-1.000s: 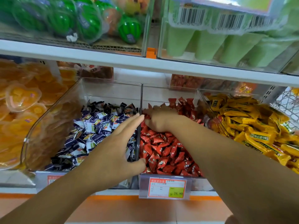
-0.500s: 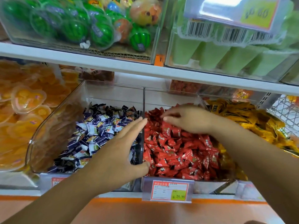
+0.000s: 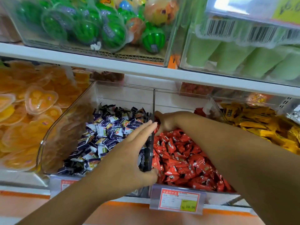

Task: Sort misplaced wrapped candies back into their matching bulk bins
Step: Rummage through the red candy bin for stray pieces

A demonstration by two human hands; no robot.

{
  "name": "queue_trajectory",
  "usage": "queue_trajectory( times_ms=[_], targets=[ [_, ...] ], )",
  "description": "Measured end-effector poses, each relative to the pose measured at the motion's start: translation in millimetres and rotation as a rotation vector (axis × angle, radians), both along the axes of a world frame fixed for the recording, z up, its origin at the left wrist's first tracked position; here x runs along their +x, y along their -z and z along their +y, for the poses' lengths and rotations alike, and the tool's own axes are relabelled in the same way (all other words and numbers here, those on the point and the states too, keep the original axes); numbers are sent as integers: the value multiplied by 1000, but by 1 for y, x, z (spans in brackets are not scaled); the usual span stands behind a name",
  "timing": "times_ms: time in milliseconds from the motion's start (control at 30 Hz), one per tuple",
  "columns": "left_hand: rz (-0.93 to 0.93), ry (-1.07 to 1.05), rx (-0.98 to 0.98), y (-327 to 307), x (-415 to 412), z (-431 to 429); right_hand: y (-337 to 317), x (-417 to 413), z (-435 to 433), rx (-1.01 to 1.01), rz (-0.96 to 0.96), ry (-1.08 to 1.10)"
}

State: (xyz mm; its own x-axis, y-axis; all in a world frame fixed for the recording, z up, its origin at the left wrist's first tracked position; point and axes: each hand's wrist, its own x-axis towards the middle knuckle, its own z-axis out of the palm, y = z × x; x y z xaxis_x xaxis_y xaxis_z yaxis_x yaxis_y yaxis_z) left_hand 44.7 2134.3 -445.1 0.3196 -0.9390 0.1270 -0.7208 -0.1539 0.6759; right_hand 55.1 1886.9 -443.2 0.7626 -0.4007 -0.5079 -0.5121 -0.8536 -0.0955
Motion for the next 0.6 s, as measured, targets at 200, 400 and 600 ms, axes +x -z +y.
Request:
queue_trajectory(
  times_ms=[200, 400, 600],
  targets=[
    [32, -2, 2, -2, -3, 1, 3, -10, 2, 18, -68, -4],
    [24, -12, -23, 0, -2, 0, -3, -26, 8, 61, -253, 9],
    [25, -16, -35, 2, 1, -1, -43, -43, -13, 291, -500, 181]
  ],
)
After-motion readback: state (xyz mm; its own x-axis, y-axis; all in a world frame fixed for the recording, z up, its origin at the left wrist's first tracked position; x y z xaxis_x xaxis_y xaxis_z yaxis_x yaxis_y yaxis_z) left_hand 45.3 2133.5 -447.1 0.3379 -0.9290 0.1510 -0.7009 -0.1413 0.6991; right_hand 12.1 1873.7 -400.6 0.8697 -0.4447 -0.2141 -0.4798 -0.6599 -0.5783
